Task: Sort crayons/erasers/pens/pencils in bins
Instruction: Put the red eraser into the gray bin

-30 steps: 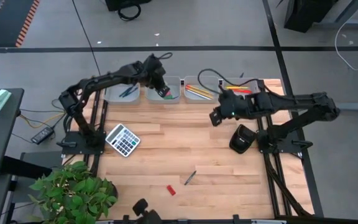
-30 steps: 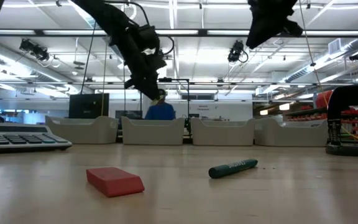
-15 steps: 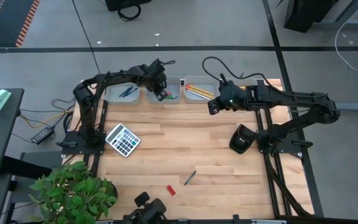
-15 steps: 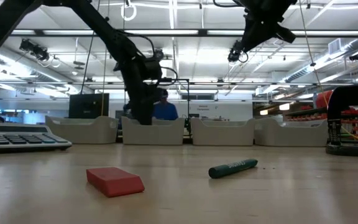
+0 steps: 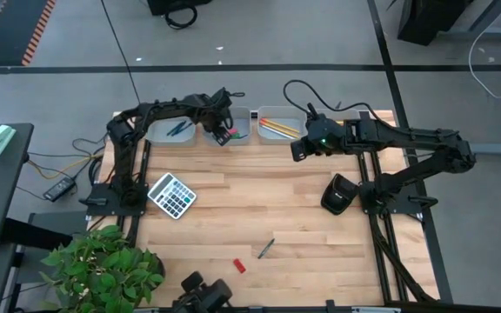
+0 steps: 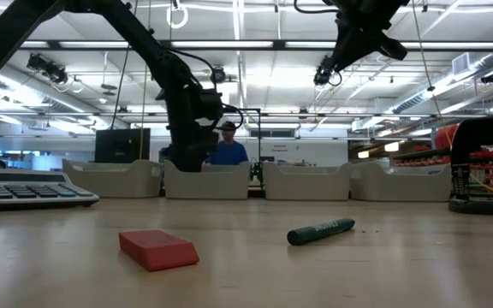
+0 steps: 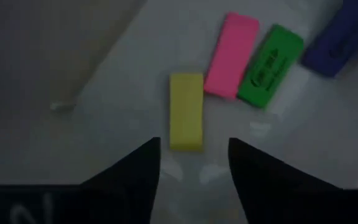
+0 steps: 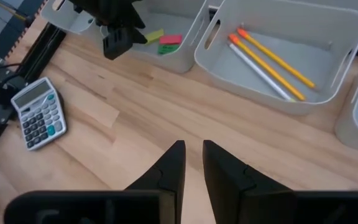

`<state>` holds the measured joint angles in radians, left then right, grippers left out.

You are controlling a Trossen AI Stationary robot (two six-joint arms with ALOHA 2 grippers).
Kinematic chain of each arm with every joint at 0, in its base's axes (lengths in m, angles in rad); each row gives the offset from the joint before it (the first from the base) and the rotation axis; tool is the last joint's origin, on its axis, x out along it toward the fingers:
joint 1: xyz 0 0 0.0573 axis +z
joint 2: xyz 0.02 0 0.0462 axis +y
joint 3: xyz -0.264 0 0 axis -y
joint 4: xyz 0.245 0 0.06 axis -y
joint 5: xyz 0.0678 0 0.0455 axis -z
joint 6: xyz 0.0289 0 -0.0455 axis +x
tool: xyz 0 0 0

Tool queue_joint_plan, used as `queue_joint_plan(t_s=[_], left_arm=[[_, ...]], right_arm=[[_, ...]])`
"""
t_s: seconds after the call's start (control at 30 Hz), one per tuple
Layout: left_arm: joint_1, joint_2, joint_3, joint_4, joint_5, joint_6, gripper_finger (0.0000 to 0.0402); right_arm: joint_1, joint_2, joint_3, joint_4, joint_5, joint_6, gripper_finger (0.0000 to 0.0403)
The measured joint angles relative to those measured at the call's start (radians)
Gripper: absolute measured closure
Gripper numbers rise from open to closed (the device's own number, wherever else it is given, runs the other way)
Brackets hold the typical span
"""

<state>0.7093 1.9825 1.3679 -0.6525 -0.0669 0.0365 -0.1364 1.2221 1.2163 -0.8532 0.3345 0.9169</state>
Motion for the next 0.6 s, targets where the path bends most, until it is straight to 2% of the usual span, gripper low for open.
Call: queue_joint_plan(t_s=[0.1, 0.23, 0.43, 0.6], left_arm=[[-0.006, -0.031, 0.018, -0.059, 0.009, 0.003, 0.0181], [-0.039, -0.107, 0.045, -0.093, 0.052, 0.091, 0.0168], [-0.131, -0.267, 0.054, -0.096, 0.072, 0.164, 0.0179], [-0.245, -0.360, 0.056, -0.170, 0.195, 0.126, 0.0194]], right_arm=[[0.002, 0.000, 0.000, 0.000, -0.023, 0.000, 0.0338], [0.002, 0.000, 0.000, -0.001, -0.032, -0.003, 0.0338], [0.011, 0.000, 0.000, -0.005, -0.072, -0.006, 0.0338], [0.072, 0.000, 0.000, -0.007, -0.083, -0.027, 0.0338]])
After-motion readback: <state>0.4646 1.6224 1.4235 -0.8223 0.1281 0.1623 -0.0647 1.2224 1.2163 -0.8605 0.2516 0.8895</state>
